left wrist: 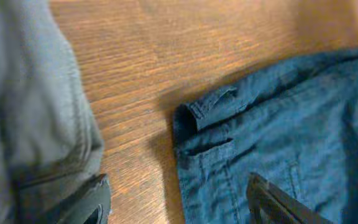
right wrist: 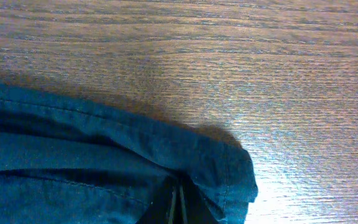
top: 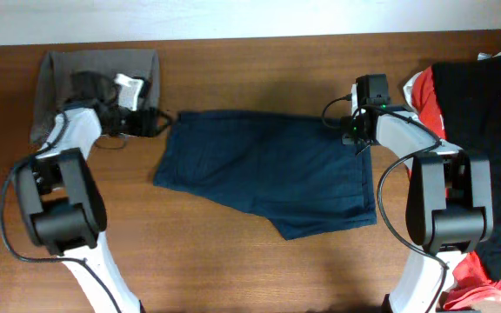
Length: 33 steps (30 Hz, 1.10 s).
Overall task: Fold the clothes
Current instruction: 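Pull both edges apart and lay the shorts flat, then release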
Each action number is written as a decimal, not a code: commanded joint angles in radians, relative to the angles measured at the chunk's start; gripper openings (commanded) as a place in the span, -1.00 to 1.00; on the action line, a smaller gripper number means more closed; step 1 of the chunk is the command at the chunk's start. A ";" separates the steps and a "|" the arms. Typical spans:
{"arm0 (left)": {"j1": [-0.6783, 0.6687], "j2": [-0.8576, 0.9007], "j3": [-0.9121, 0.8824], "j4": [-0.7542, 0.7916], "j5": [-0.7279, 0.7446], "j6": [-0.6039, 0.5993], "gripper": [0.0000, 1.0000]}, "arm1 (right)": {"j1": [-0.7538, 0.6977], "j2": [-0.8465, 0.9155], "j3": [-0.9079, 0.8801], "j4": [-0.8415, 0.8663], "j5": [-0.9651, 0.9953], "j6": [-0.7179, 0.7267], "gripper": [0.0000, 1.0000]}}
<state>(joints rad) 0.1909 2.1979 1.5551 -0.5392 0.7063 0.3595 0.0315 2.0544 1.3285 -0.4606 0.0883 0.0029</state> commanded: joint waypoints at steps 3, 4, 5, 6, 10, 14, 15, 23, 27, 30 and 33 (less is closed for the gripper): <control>-0.025 -0.005 0.012 -0.015 0.034 0.040 0.39 | -0.005 0.030 -0.016 -0.023 -0.013 0.002 -0.91; -0.040 -0.005 0.011 -0.015 0.001 0.040 0.39 | -0.005 0.030 -0.016 -0.023 -0.013 0.002 -0.92; -0.063 -0.005 0.009 -0.015 -0.068 0.040 0.37 | -0.005 0.030 -0.016 -0.023 -0.013 0.002 -0.92; -0.079 -0.005 0.001 -0.007 -0.117 0.039 0.37 | -0.005 0.030 -0.016 -0.026 -0.013 0.002 -0.92; -0.089 0.022 -0.037 0.068 -0.146 0.039 0.36 | -0.005 0.030 -0.016 -0.036 -0.013 0.002 -0.92; -0.092 0.084 -0.037 0.093 -0.040 0.039 0.36 | -0.005 0.030 -0.016 -0.031 -0.013 0.002 -0.92; -0.092 0.083 -0.036 0.089 -0.040 0.038 0.37 | -0.005 0.030 -0.016 -0.027 -0.013 0.002 -0.92; -0.092 0.077 0.076 -0.056 -0.022 0.039 -0.36 | -0.005 0.030 -0.016 -0.029 -0.013 0.002 -0.92; -0.089 0.077 0.117 -0.076 -0.023 0.039 -0.98 | -0.005 0.030 -0.016 -0.029 -0.013 0.002 -0.91; -0.089 0.077 0.117 -0.087 -0.033 0.039 -0.98 | -0.005 0.030 -0.016 -0.029 -0.014 0.002 -0.92; -0.089 0.050 0.118 -0.110 -0.048 0.038 -0.98 | -0.006 0.015 0.018 -0.033 -0.179 -0.035 -0.91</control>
<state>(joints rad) 0.1009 2.2658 1.6497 -0.6376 0.6632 0.3939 0.0296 2.0544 1.3331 -0.4713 0.0677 -0.0017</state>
